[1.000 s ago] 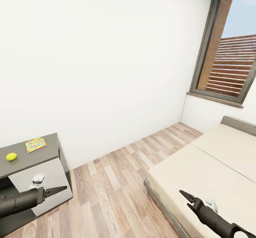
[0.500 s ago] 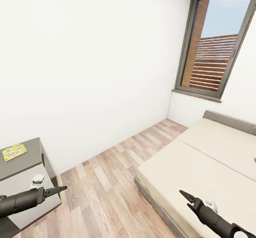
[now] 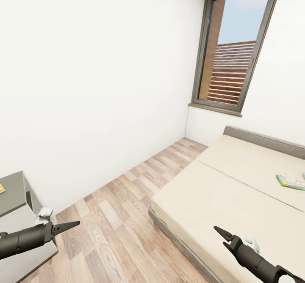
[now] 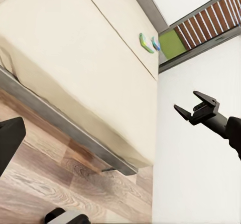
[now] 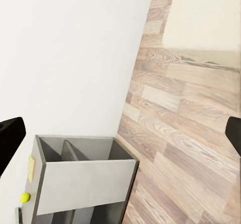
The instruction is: Put all the toys in the child's room - the three board games (two on the bed and one on the table), the two jigsaw puzzles on the table, and the tennis ball on the table - inside the toy box on the table in the child's room.
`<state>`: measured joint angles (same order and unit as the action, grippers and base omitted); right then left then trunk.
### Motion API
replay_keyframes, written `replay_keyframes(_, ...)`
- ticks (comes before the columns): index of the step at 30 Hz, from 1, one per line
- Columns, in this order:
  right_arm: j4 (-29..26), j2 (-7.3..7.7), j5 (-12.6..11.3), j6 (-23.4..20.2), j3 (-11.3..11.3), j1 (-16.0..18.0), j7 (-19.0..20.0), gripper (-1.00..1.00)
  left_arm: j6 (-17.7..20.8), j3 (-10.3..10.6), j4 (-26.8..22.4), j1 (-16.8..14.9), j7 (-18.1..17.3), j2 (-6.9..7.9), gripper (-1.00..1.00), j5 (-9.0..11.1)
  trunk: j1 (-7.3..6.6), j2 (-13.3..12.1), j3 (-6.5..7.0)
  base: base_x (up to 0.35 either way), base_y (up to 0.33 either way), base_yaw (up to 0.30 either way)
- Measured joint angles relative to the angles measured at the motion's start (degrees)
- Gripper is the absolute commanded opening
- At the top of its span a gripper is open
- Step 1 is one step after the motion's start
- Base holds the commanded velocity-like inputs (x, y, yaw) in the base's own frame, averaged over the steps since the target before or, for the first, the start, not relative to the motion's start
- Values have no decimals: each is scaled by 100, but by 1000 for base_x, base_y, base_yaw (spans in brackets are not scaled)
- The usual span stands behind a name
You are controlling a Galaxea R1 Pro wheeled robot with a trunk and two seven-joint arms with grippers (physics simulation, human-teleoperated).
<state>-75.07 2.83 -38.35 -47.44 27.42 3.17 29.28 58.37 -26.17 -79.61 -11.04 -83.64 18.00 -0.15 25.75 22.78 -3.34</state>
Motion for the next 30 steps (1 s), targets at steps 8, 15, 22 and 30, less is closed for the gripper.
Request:
replay_keyframes(8,1,0,2,0,-1,0,-7,100,0,1,0,0,2,0,100,0,0,0,-35,0,0,-247)
replay_keyframes(15,1,-2,7,0,-1,0,-9,100,-5,1,0,0,2,0,100,0,0,0,-66,0,0,-247)
replay_keyframes(22,1,-5,10,0,-1,0,-15,100,-40,1,0,0,-3,-4,100,0,0,0,-97,0,0,-247)
replay_keyframes(30,2,-8,16,0,-1,0,-18,100,-59,1,0,0,-3,-3,100,0,0,0,-132,0,0,-247)
